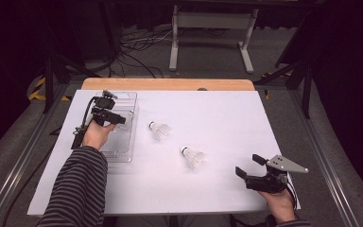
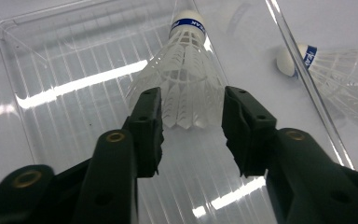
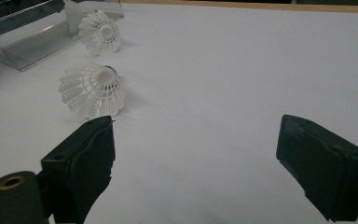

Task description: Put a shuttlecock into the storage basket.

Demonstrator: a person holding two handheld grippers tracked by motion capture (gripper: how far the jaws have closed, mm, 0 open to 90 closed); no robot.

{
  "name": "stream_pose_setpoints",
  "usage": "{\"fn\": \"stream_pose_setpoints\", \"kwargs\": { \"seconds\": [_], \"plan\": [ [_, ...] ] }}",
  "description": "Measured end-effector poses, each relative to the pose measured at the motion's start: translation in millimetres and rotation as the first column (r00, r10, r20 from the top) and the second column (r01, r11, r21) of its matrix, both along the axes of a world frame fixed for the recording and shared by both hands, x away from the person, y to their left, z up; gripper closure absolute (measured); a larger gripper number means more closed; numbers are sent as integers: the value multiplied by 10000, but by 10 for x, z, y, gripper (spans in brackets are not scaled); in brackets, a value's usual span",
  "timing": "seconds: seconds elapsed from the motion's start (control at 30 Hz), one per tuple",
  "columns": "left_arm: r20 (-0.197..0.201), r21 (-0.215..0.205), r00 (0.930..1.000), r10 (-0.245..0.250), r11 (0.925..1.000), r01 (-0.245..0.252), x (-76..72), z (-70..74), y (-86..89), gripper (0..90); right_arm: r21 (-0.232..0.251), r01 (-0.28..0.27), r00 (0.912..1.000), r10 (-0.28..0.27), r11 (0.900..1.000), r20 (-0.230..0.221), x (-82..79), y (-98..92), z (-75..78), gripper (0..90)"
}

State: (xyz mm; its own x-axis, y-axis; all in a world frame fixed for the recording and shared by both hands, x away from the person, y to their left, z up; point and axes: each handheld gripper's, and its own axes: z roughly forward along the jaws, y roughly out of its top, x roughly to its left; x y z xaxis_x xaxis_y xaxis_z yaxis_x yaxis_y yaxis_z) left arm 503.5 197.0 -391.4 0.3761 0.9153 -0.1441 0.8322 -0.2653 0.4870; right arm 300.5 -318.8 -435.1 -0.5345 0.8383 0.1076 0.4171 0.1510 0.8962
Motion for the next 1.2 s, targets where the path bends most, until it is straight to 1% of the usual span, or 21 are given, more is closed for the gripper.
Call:
{"fn": "stream_pose_setpoints", "kwargs": {
  "seconds": [0.13, 0.17, 0.3, 0.37, 0.47, 0.5, 0.53, 0.57, 0.63, 0.7, 0.83, 0.97, 1.07, 1.13, 1.2],
  "plan": [
    [72, -3, 9998, -194, 9998, 194, -21, 21, -11, 502, 7, 8, 10000, -8, 10000, 1, 0, 0, 0, 125],
    [39, -42, 9998, -199, 9998, 199, -30, 25, -17, 488, 11, 6, 10000, -6, 10000, 4, 0, 0, 0, 125],
    [120, 87, 9996, -274, 9996, 273, -52, 45, -18, 417, -4, 3, 10000, -3, 10000, 16, -1, 1, 0, 125],
    [115, 55, 9994, -314, 9995, 314, -62, 59, -12, 386, -8, -2, 10000, 2, 10000, 25, -1, 1, 0, 125],
    [134, 112, 9994, -313, 9995, 312, -76, 71, -6, 348, -21, -18, 10000, 18, 10000, 15, -1, 2, 1, 125],
    [140, 79, 9997, -193, 9998, 192, -84, 74, -8, 330, -16, -3, 10000, 3, 10000, 24, -1, 3, 0, 125],
    [175, 202, 9996, -223, 9996, 219, -83, 81, 3, 294, -15, 3, 10000, -3, 10000, 20, -1, 3, 0, 125],
    [186, 121, 9997, -178, 9998, 176, -93, 84, 3, 284, -16, -9, 10000, 9, 10000, 11, -1, 2, 0, 125],
    [244, 158, 9994, -241, 9996, 237, -104, 96, 9, 275, -22, -15, 10000, 15, 10000, 9, -1, 4, 1, 125],
    [286, 83, 9994, -201, 9998, 199, -119, 109, 10, 271, -40, 0, 10000, 0, 10000, 0, -2, 4, 2, 125],
    [362, -40, 9989, -288, 9996, 289, -143, 133, 4, 260, -20, -1, 10000, 1, 10000, 12, -1, 3, 1, 125],
    [412, -22, 9987, -291, 9996, 292, -162, 149, -9, 241, -16, 4, 10000, -4, 10000, 20, -2, 4, 0, 125],
    [450, 112, 9986, -287, 9995, 282, -167, 152, -6, 225, -18, 8, 10000, -8, 10000, 23, -3, 4, 1, 125],
    [428, 43, 9988, -242, 9997, 241, -177, 153, -5, 223, -13, 8, 10000, -8, 10000, 27, -3, 3, 1, 125],
    [503, 21, 9984, -263, 9997, 262, -192, 163, -3, 223, -9, 15, 10000, -15, 10000, 21, -3, 2, 1, 125]
  ]
}}
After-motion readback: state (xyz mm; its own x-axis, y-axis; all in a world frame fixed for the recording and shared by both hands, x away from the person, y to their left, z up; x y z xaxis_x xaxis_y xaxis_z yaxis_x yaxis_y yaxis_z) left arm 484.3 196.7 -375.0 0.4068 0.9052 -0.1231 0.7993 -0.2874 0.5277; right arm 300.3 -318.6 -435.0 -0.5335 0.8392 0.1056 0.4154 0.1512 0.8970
